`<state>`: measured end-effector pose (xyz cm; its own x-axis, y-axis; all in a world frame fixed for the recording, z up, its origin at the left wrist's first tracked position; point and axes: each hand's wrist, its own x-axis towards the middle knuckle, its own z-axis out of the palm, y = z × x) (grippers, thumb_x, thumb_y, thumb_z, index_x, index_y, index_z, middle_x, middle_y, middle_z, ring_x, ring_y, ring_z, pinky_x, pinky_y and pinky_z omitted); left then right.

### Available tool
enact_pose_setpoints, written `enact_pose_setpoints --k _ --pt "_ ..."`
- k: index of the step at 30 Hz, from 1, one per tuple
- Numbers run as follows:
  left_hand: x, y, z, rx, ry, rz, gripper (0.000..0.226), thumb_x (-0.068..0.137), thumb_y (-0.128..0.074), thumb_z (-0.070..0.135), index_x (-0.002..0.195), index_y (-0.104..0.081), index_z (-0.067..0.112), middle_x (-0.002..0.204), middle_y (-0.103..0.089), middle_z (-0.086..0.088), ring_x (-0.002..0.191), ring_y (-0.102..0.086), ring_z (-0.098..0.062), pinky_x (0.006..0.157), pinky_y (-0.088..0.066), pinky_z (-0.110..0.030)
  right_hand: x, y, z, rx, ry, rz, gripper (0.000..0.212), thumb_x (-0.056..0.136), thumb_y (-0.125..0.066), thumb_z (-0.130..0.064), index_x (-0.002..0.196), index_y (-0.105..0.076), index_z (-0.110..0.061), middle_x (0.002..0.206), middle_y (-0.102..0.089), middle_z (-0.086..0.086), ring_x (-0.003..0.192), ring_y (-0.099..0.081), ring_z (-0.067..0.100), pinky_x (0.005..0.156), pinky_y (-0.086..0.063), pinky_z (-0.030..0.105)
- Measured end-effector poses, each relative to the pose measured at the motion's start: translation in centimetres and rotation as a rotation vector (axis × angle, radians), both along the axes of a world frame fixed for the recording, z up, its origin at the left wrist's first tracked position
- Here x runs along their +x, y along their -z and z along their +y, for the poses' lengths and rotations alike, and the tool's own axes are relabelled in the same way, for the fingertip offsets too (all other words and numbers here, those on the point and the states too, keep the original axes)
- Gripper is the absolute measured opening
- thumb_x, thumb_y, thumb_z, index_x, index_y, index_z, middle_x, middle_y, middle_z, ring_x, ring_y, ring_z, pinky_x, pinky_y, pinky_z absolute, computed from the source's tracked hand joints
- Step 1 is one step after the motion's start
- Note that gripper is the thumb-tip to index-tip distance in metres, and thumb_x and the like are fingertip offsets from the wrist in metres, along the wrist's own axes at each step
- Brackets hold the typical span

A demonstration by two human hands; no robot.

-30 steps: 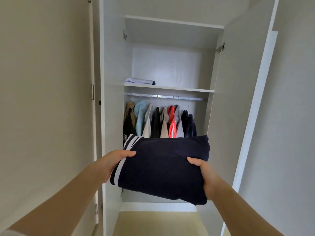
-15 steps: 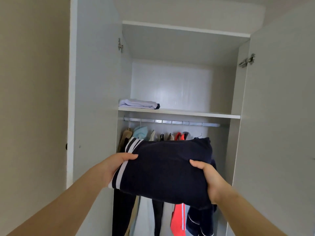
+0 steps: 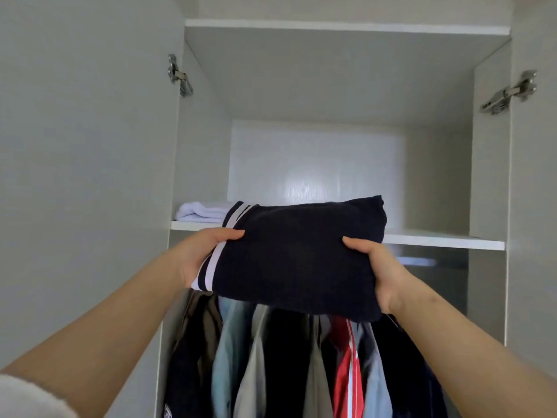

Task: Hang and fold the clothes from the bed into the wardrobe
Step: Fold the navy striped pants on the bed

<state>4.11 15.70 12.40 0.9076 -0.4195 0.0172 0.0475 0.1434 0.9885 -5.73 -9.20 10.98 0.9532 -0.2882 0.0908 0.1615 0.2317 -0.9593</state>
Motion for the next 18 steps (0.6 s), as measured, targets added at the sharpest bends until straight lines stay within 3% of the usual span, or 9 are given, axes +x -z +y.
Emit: enact_pose_setpoints --k 3,8,12,16,18 --pt "3.6 -3.4 -1.8 0.003 -0.036 -0.069 0.023 0.079 -0.063 0.024 0.091 -0.067 0.005 0.078 -0.072 -0.015 0.060 -0.069 -0.028 0.062 -0.055 -0.036 4.4 -3.7 -2.3 -0.034 -0.038 -0.051 0.021 0.081 -0.064 -0.028 0.094 -0.070 -0.013 0.084 -0.074 0.011 0.068 -0.072 0.029 0.054 -0.055 0.033" --pt "9.0 -8.5 -2.4 0.056 -0.088 -0.166 0.024 0.086 -0.059 0.024 0.097 -0.066 0.005 0.083 -0.073 -0.013 0.066 -0.070 -0.025 0.061 -0.056 -0.031 11.5 -8.3 -3.6 -0.093 -0.071 -0.114 0.018 0.081 -0.065 -0.029 0.089 -0.070 -0.014 0.078 -0.074 0.008 0.061 -0.071 0.026 0.055 -0.052 0.031" --pt "13.0 -11.6 -1.4 0.231 -0.160 -0.338 0.036 0.090 -0.056 0.019 0.121 -0.055 0.002 0.109 -0.066 -0.017 0.088 -0.063 -0.028 0.076 -0.050 -0.036 16.2 -10.2 -2.6 -0.121 -0.087 -0.129 0.017 0.080 -0.065 -0.029 0.087 -0.069 -0.014 0.074 -0.074 0.007 0.059 -0.071 0.026 0.056 -0.051 0.031" --pt "17.0 -14.1 0.0 0.350 -0.214 -0.413 0.028 0.089 -0.059 0.013 0.116 -0.058 0.004 0.095 -0.068 -0.012 0.083 -0.064 -0.025 0.070 -0.050 -0.036 20.4 -12.5 -1.1 -0.166 -0.060 -0.136 0.014 0.080 -0.066 -0.030 0.083 -0.066 -0.017 0.064 -0.072 0.004 0.050 -0.068 0.022 0.049 -0.050 0.026" --pt "19.1 -15.0 0.3 0.444 -0.309 -0.449 0.030 0.088 -0.060 0.008 0.118 -0.055 0.003 0.103 -0.065 -0.014 0.089 -0.061 -0.028 0.076 -0.047 -0.038 22.6 -13.4 0.2 -0.184 -0.025 -0.120 0.012 0.081 -0.066 -0.029 0.082 -0.064 -0.017 0.058 -0.070 0.004 0.048 -0.067 0.022 0.047 -0.049 0.025"
